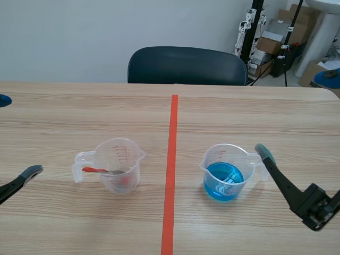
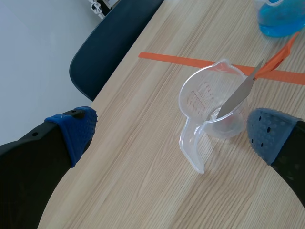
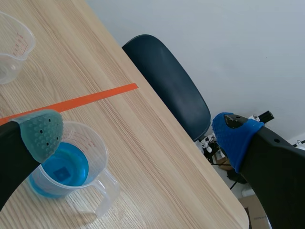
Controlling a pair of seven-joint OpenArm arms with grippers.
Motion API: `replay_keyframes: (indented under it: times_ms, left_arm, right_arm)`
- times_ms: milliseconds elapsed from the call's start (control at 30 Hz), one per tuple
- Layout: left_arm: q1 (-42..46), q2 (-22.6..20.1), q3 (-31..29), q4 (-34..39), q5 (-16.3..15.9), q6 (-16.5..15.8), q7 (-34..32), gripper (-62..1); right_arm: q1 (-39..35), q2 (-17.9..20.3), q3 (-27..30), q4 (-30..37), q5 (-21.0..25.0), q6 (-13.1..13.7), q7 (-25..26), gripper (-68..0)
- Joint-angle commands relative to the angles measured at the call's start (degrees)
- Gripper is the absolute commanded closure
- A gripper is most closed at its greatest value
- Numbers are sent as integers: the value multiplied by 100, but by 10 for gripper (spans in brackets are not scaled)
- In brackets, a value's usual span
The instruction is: Do the redox reaction experiment. lift the metal plate out of the left beaker
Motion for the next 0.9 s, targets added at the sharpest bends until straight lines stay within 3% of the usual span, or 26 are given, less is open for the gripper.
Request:
replay_keyframes:
  times_ms: [0, 733, 867]
  left_arm:
    - [-2, 26, 4, 59, -74, 11, -74, -623]
    - [-2, 26, 4, 59, -74, 9, -74, -623]
    - [-2, 26, 4, 59, -74, 9, -72, -623]
  right_arm:
    - [68, 59, 4, 74, 59, -46, 103, -679]
    - [63, 68, 4, 74, 129, -48, 103, -679]
    - [22, 378, 0, 74, 129, -59, 140, -679]
